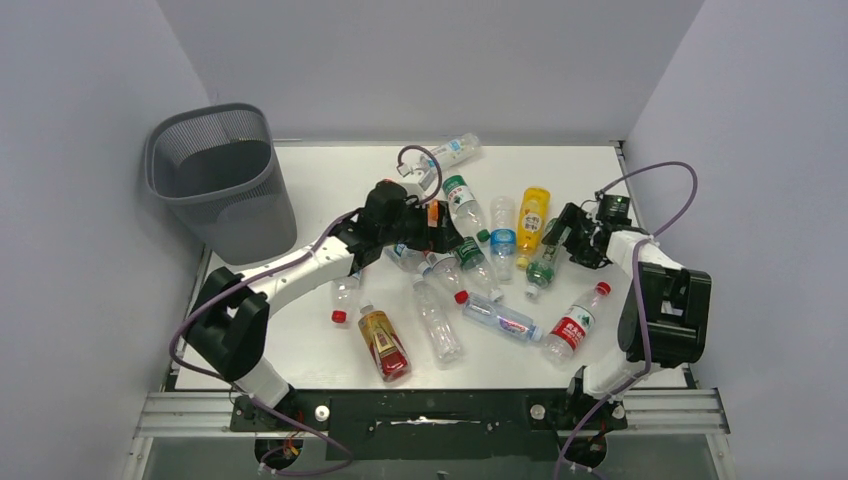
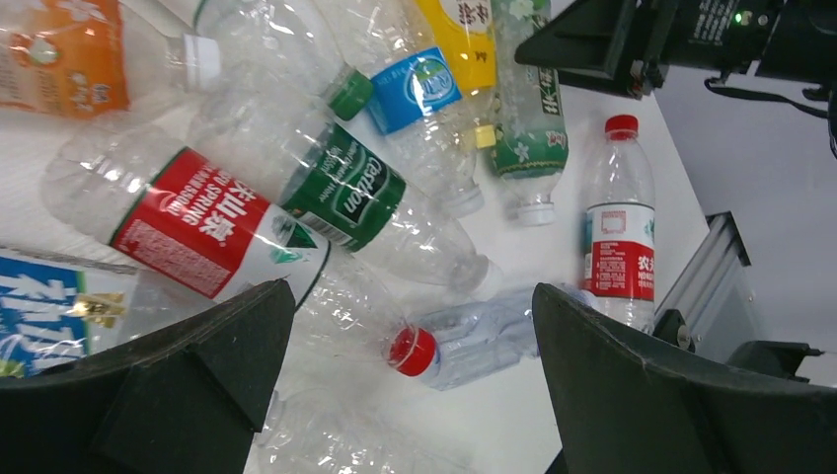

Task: Put the plastic bottles in the bin
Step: Pick up the plastic bottle at the center of the board.

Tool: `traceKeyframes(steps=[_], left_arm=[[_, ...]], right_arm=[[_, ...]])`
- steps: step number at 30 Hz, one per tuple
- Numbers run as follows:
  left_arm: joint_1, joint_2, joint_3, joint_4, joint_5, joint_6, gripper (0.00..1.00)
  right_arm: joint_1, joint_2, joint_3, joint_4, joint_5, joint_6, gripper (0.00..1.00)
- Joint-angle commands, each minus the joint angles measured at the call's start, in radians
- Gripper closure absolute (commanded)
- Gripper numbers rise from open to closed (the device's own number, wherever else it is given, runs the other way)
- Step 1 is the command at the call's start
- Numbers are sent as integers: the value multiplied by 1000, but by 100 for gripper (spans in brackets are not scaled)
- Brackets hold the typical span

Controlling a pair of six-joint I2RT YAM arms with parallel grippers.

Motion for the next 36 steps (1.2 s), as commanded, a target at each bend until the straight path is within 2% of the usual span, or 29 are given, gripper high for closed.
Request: traceKeyframes(steps=[1,7,11,14,19,29,32,36], left_arm=[[-40,33,75,70,88,-20,7],[-96,85,138,18,83,17,7],[-134,124,216,-52,56,45,7],[-149,124,217,-34,78,48,7],[-157,79,107,192,175,3,7],[-187,146,127,294,229,-74,7],[-192,187,159,294,269,-100,7],[-221,202,177,293,231,-78,7]], right_arm=[[17,26,49,58,15,-22,18],[18,33,36,76,9,-38,40],[18,-2,31,62,10,-40,47],[18,-52,32,41,7,-37,51],[20,-160,47,-28,3,-49,52],[41,-330,84,-113,-108,-64,52],[69,-362,90,-107,-148,-45,52],[144,-383,106,-104,-167,-21,52]])
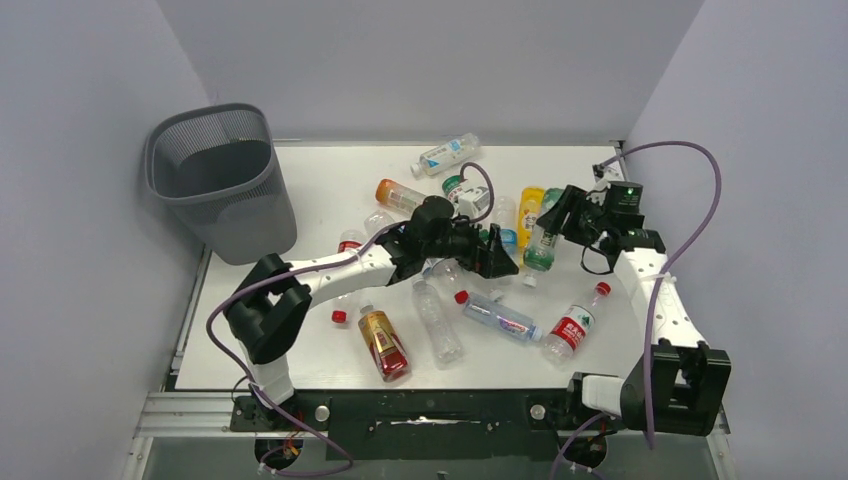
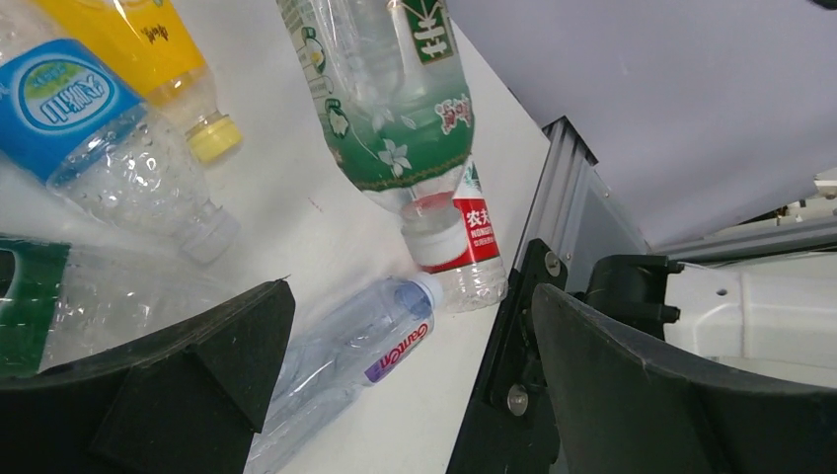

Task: Put the plastic bottles in the bin
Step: Pick up the plastic bottle at the center of the board.

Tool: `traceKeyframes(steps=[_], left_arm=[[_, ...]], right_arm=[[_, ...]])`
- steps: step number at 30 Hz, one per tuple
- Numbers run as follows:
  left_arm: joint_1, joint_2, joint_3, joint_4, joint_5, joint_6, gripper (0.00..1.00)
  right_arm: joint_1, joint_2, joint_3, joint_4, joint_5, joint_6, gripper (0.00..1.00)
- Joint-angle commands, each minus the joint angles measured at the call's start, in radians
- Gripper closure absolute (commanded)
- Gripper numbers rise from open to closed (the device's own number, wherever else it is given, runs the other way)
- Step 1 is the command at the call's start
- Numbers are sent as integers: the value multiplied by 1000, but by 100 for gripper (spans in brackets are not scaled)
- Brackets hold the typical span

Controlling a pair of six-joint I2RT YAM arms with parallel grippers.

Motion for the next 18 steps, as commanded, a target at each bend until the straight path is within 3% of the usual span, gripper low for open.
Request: traceKeyframes(steps=[1,9,18], left_arm=[[-31,6,62,58,-20,14,7],[-65,-4,68,61,-89,52,7],[-65,-7,75,20,-187,46,7]], right_arm=[[79,-44,62,18,-62,29,52],[206,-58,91,18,-38,67,52],[269,-87,83,21,-25,93,52]])
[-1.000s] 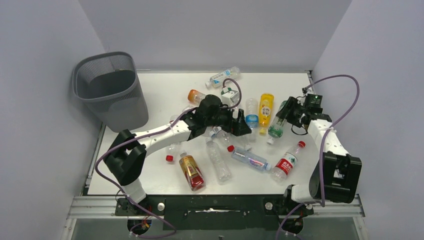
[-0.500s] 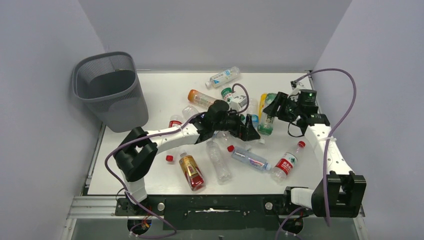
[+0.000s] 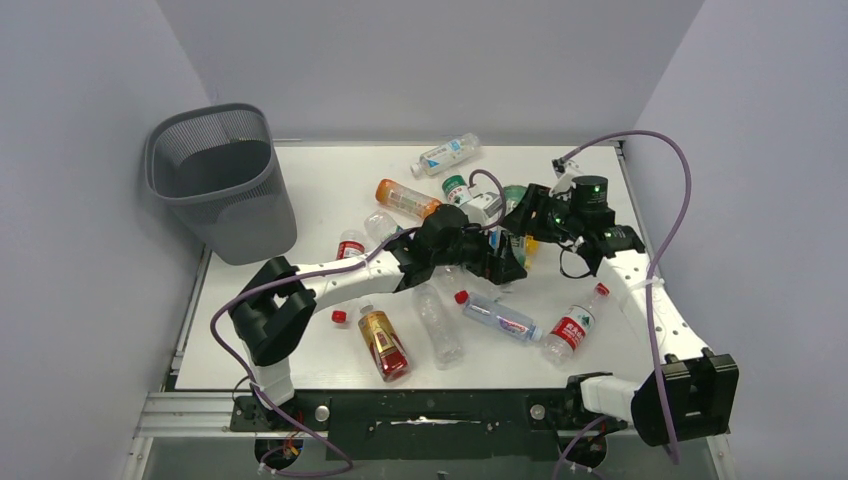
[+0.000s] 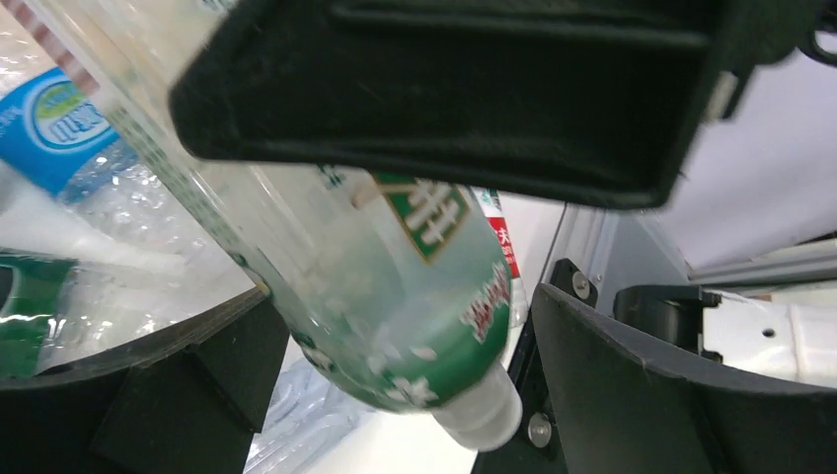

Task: Put the plastic bottles in the bin
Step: Pick up the plastic bottle at the center of the board.

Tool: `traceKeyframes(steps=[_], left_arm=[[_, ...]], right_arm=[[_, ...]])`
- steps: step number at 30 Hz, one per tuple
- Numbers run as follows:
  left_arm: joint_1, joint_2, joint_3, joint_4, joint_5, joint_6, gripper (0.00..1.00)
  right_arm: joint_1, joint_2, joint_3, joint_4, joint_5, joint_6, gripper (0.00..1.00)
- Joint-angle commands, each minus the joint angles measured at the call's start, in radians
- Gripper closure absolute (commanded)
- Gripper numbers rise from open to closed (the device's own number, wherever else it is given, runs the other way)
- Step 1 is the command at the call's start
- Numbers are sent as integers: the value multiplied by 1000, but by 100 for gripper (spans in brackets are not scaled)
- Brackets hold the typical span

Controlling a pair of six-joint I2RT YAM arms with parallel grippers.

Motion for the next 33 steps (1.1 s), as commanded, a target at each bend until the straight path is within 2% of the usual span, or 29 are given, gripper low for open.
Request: traceKeyframes(steps=[1,5,15,18,23,24,28,30,33], left_arm=[[1,-30,63,10,-89,18,7],[1,-42,60,-21,-142,26,7],[4,-57,12,22,-191,7,8],[8,-56,9,32,-186,3,19],[26,-49,3,55,-142,-23,59],[30,-47,2,56,-134,-28,64],[41,-54,-16,68,-129,-37,69],[46,-61,-23,68,-127,-37,69],[58,-69,-33,63,-120,-36,70]], right_arm=[[23,-55,36,25,-9,28,52],[25,-68,37,15,-7,28,53],[35,-91,22,22,-12,52,54],[39,-95,12,25,-11,56,54],[41,-100,-1,31,-11,60,52],[41,-102,-4,33,-10,62,51],[42,-101,-9,33,-7,63,44],[42,-103,-7,29,-1,62,37],[42,-113,0,16,13,60,21]])
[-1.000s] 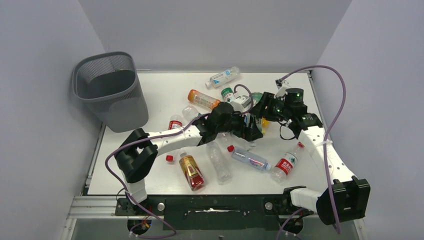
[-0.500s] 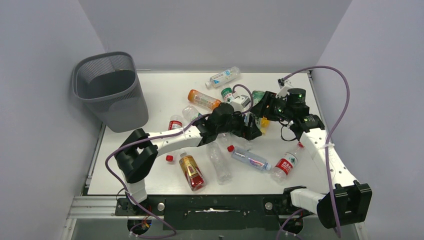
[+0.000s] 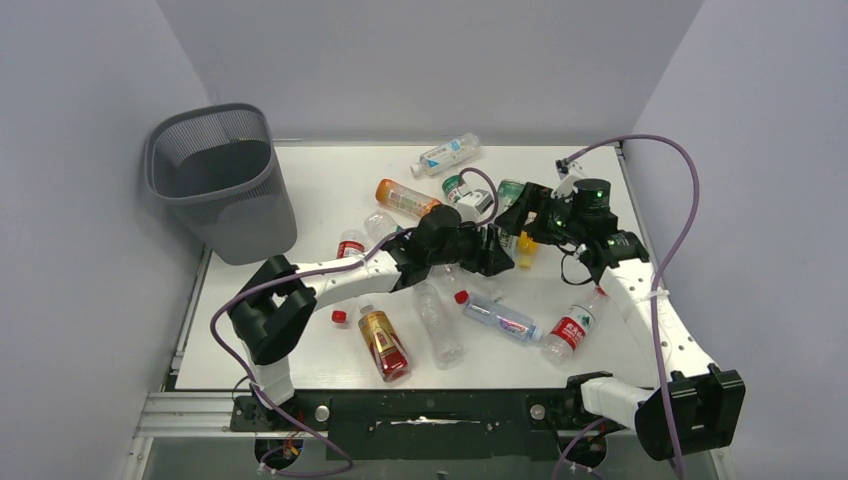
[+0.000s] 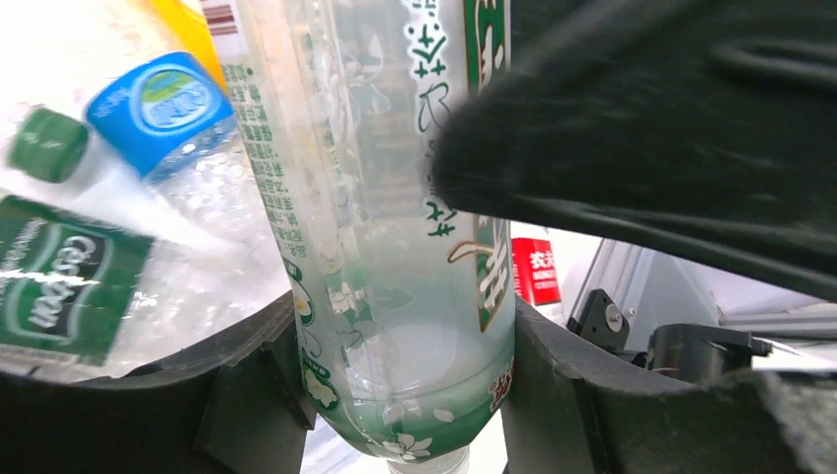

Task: Put the plastic bottles in the bin
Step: Pick up the plastic bottle at the center of the board.

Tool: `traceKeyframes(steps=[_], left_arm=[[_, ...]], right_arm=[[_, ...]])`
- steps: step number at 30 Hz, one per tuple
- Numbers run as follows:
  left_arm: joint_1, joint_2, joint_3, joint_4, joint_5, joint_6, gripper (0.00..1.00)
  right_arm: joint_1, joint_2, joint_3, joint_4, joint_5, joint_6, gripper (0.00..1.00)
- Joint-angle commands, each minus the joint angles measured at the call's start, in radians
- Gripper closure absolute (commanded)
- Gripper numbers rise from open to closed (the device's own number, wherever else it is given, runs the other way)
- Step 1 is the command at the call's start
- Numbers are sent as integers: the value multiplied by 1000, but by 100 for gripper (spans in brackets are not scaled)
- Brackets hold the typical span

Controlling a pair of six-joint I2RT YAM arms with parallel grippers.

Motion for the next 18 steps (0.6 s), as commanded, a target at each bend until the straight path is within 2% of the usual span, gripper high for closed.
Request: traceKeyframes(steps=[1,4,9,18], left_arm=[[48,-71,-9,48,-11,-15,70],[63,-85,-21,43,-4,-14,70],[77,-83,-14,13,4,-4,71],[99,-71,58,-161,-18,59,70]], right_arm=[[5,-54,17,7,3,-3,16],[4,-72,17,1,27,-2,11],[0,-103,13,-5,56,8,9],[-3,-224,54,-85,113,-12,6]])
